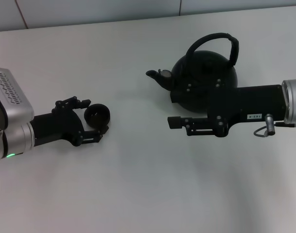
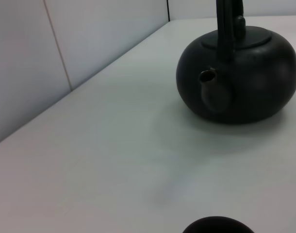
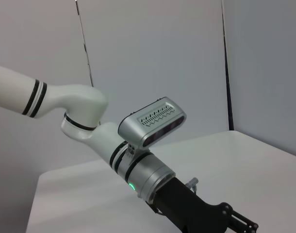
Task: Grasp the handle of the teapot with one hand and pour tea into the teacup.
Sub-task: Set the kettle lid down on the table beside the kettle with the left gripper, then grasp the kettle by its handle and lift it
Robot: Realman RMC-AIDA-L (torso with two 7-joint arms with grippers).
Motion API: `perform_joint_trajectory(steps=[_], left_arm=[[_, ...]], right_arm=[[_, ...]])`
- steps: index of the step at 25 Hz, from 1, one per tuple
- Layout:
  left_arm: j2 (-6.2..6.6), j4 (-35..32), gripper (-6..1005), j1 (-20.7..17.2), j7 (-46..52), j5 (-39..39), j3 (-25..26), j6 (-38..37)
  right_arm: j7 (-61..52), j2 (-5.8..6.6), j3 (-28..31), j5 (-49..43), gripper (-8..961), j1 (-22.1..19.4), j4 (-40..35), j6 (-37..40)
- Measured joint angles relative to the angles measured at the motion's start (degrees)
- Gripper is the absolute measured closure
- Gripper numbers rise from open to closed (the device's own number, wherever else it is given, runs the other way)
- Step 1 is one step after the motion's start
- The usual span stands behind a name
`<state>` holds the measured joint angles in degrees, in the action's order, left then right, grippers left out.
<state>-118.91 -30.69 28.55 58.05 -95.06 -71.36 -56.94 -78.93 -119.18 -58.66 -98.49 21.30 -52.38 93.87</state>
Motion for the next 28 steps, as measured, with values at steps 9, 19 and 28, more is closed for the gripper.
perform_joint_trajectory(steps=[9, 19, 28], left_arm=[[0.18, -6.8, 138, -4.6, 1.0, 0.3, -0.1, -2.0], [0.36, -12.2, 138, -8.8, 2.2, 0.4, -0.1, -8.8], [0.58, -20.1, 139, -13.2, 2.2, 0.4, 3.4, -24.2]], right_arm=[[0.0, 0.00, 0.2, 0.1, 355, 0.0, 0.0, 0.0], [0.0, -0.03, 0.0, 0.1, 355, -0.1, 0.2, -1.3], [0.0, -0.17, 0.4, 0.2, 355, -0.8, 0.3, -3.0]])
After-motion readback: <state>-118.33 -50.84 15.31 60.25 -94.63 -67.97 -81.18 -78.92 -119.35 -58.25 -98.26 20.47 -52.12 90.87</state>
